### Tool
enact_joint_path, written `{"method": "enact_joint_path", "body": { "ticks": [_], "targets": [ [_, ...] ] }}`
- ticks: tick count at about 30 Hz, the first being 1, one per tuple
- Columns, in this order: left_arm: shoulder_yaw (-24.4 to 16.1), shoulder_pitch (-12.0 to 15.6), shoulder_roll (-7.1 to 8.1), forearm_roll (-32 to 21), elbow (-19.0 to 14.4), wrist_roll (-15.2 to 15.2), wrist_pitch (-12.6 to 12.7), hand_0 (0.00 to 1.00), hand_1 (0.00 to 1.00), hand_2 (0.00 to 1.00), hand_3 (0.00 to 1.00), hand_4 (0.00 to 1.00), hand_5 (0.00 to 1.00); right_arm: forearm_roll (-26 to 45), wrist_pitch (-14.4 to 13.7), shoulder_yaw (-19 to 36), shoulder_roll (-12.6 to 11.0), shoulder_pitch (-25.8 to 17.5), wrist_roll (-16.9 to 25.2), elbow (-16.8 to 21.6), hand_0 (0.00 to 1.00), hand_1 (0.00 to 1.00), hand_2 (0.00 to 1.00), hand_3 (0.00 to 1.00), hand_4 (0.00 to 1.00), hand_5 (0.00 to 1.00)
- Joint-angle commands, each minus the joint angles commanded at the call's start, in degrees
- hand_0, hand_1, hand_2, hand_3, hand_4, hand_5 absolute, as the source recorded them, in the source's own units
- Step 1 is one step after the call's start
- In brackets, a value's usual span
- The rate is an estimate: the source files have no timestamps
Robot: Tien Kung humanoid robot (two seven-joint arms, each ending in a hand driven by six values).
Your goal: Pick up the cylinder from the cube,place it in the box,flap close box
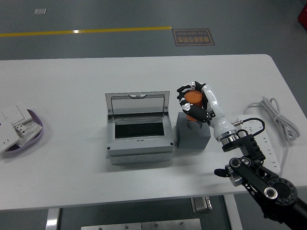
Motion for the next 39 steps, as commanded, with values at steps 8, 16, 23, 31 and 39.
{"method": "enact_joint_path", "body": {
  "ticks": [8, 16, 23, 31, 39],
  "targets": [
    [0.0, 0.0, 0.02, 0.0, 0.0, 0.0, 0.0, 0.588, 0.612, 0.606, 0.632, 0.651, 0.157, -8.7, 2.5, -7.6, 1.3, 3.4, -8.3, 7.2, 0.091, 0.194, 0.233, 0.204, 0.002, 0.002],
    [-1.3, 0.1, 0.15, 2.1, 0.0, 0.1, -0.2, 0.587, 0.611, 0.606, 0.633, 0.651, 0.157, -23.2, 10.4, -12.9, 5.4, 10.2, -20.7, 5.9, 0.017, 0.158, 0.220, 0.197, 0.002, 0.002],
    [-1.8, 0.1, 0.28, 3.5, 0.0, 0.2, -0.4, 0.587, 0.612, 0.605, 0.631, 0.651, 0.158, -36.7, 18.2, -14.1, 8.3, 14.9, -32.0, 4.7, 0.010, 0.162, 0.227, 0.197, 0.002, 0.002],
    [-0.8, 0.1, 0.40, 1.6, 0.0, 0.2, -0.1, 0.587, 0.611, 0.605, 0.632, 0.650, 0.158, -45.8, 22.7, -15.7, 9.0, 17.3, -41.0, 3.0, 0.226, 0.286, 0.290, 0.215, 0.002, 0.002],
    [-0.3, 0.0, 0.37, 0.7, 0.0, 0.2, 0.0, 0.588, 0.612, 0.605, 0.631, 0.650, 0.158, -43.5, 21.5, -17.3, 8.6, 18.1, -41.3, 2.1, 0.522, 0.482, 0.481, 0.458, 0.153, 0.002]
  ]
}}
